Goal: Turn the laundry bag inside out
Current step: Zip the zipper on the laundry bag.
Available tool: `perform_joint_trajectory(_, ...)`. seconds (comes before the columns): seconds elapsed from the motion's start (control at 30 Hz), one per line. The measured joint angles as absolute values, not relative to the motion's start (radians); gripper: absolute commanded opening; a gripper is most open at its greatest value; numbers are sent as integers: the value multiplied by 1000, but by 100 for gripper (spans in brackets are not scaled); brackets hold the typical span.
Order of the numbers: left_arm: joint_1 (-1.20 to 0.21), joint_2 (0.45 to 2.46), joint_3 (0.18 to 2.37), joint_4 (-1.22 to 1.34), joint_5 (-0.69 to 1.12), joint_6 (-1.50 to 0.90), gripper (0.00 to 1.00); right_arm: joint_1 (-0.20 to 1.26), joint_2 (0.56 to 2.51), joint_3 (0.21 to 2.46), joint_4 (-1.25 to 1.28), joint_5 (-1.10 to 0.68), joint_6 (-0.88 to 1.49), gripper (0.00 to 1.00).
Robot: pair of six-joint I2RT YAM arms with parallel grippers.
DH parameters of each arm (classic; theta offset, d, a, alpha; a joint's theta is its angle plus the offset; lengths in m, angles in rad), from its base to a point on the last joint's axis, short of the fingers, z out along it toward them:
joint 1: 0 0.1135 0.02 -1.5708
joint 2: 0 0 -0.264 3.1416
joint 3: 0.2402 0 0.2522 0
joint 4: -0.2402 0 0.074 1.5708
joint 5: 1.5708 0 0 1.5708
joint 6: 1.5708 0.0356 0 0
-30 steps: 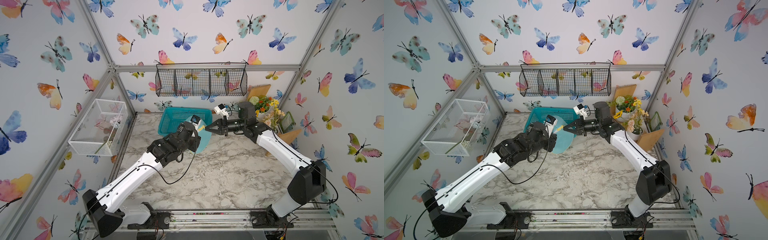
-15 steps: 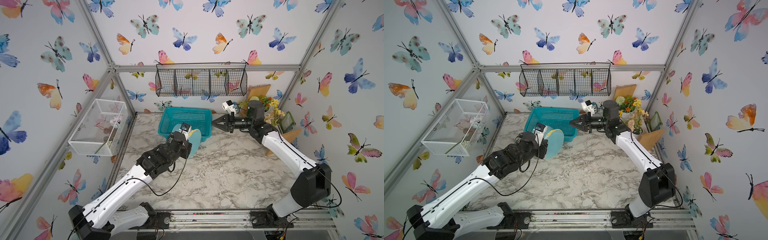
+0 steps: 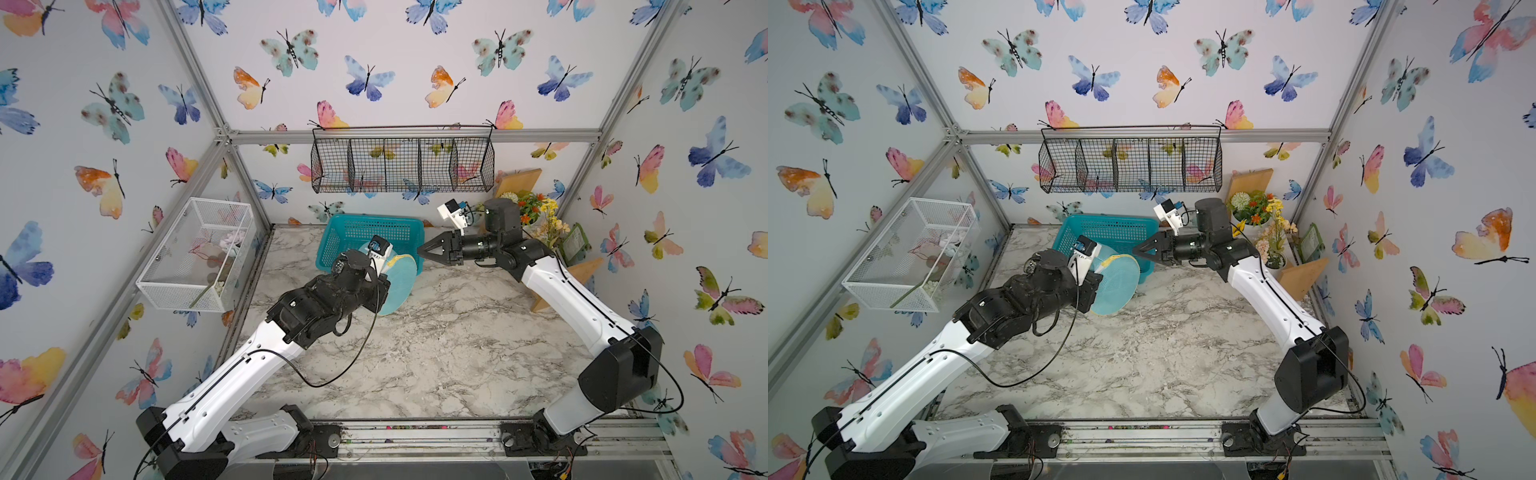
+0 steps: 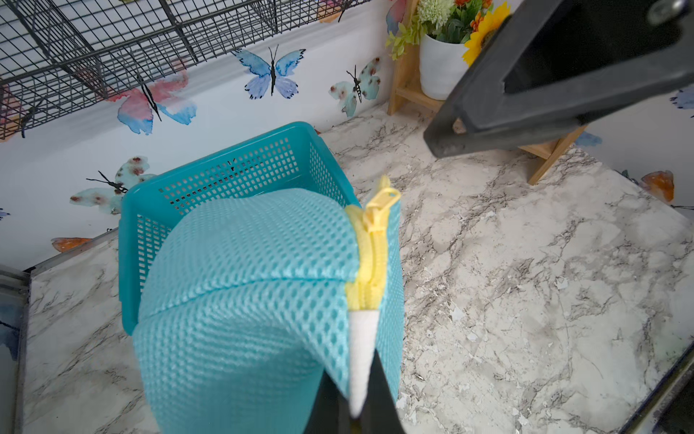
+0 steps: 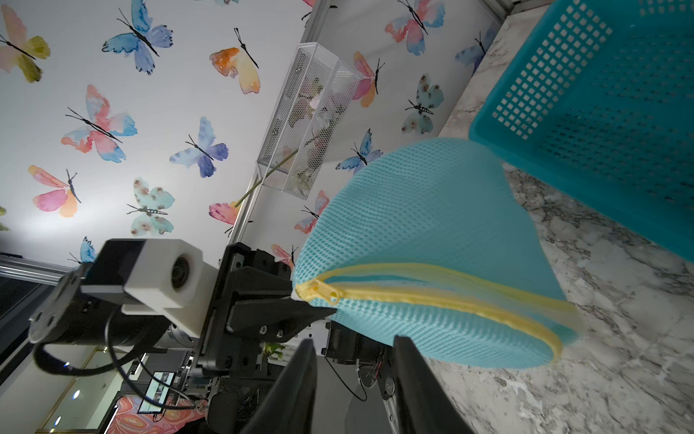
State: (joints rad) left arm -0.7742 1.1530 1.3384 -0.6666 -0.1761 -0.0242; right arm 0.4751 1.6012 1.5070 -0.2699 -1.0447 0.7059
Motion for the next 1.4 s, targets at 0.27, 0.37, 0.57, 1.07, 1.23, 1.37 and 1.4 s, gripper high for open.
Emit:
perform_joint_trajectory(0.27, -774, 1185, 1349, -682, -150, -17, 0, 513, 1610, 1499, -161, -1070, 798, 41)
perform_joint_trajectory(0.37, -774, 1187, 1349, -683, -146, -15, 0, 526, 1621, 1499, -133, -1079, 823, 44)
perform_joint_trajectory(0.57, -774, 1190, 1350, -683, -136, -11, 0, 533, 1642, 1499, -141, -1081, 830, 45)
perform_joint_trajectory(1.07, -774, 1204, 1364, -688, -133, -7, 0, 533, 1689, 1506, -139, -1082, 838, 45)
perform_joint_trajectory(1.23, -774, 1205, 1365, -693, -133, -7, 0, 540, 1704, 1514, -102, -1098, 874, 45)
perform_joint_trajectory(1.37, -774, 1207, 1365, -692, -132, -7, 0, 549, 1705, 1512, -20, -1121, 943, 45)
perform_joint_trajectory(1.4, -774, 1208, 1365, -692, -132, -7, 0, 551, 1705, 1512, 2, -1126, 959, 45)
